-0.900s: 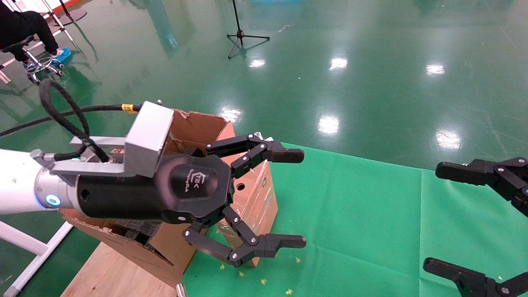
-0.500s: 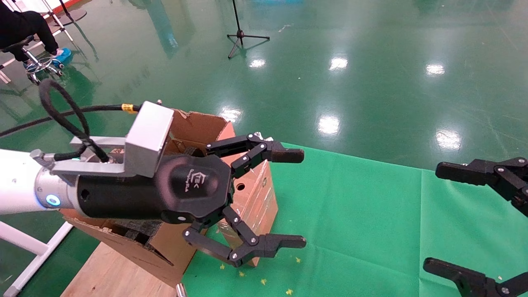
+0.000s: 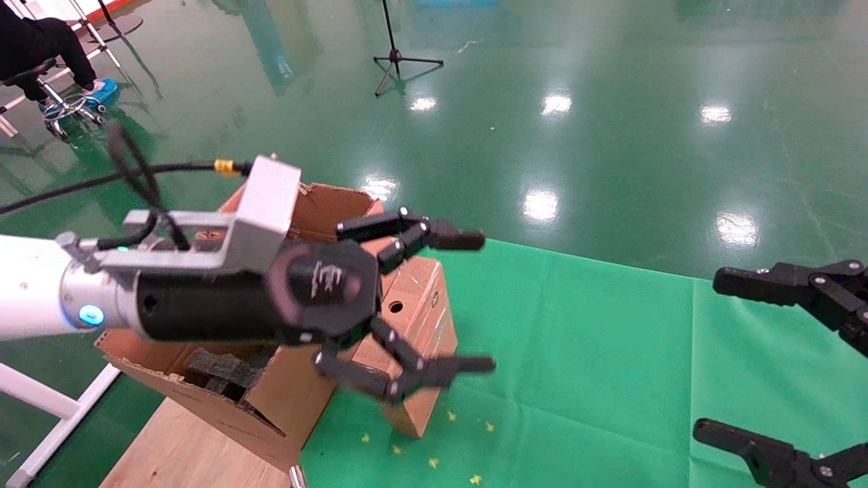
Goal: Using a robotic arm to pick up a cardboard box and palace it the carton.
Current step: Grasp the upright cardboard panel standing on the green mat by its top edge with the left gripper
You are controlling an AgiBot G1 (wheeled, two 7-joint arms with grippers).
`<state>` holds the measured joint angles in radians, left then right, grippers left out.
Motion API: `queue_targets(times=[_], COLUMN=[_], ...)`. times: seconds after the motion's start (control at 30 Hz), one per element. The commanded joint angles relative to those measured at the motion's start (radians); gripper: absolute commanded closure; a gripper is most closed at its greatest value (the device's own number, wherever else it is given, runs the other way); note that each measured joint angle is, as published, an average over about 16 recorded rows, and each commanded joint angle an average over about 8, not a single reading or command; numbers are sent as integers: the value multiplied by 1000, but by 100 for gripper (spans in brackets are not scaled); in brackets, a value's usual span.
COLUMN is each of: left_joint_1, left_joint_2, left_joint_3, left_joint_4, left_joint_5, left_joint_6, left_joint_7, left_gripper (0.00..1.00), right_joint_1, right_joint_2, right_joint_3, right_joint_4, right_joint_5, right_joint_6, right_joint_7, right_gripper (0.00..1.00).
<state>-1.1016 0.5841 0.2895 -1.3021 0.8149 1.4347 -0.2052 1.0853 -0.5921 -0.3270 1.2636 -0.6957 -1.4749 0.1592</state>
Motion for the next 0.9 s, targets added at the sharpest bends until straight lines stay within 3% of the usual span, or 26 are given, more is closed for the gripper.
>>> queue_targets(times=[0.03, 0.43, 0.63, 0.9], left_joint_1=[-7, -22, -104, -290], left_joint_2=[-5, -21, -4, 85], left_joint_3=[2, 16, 75, 197], left_joint_4=[-3, -19, -45, -45], left_joint_5=[18, 82, 290, 593], left_joint_6=[-20, -66, -184, -244], left_joint_7=[-11, -25, -112, -338], left_gripper=[0, 0, 0, 0], right_joint_1=[0, 0, 0, 0], right_joint_2=[0, 0, 0, 0], right_joint_3=[0, 0, 0, 0], right_joint_4=[0, 0, 0, 0], right_joint_5=[0, 0, 0, 0], right_joint_6=[0, 0, 0, 0], right_joint_7=[0, 0, 0, 0], right_gripper=[100, 100, 100, 100])
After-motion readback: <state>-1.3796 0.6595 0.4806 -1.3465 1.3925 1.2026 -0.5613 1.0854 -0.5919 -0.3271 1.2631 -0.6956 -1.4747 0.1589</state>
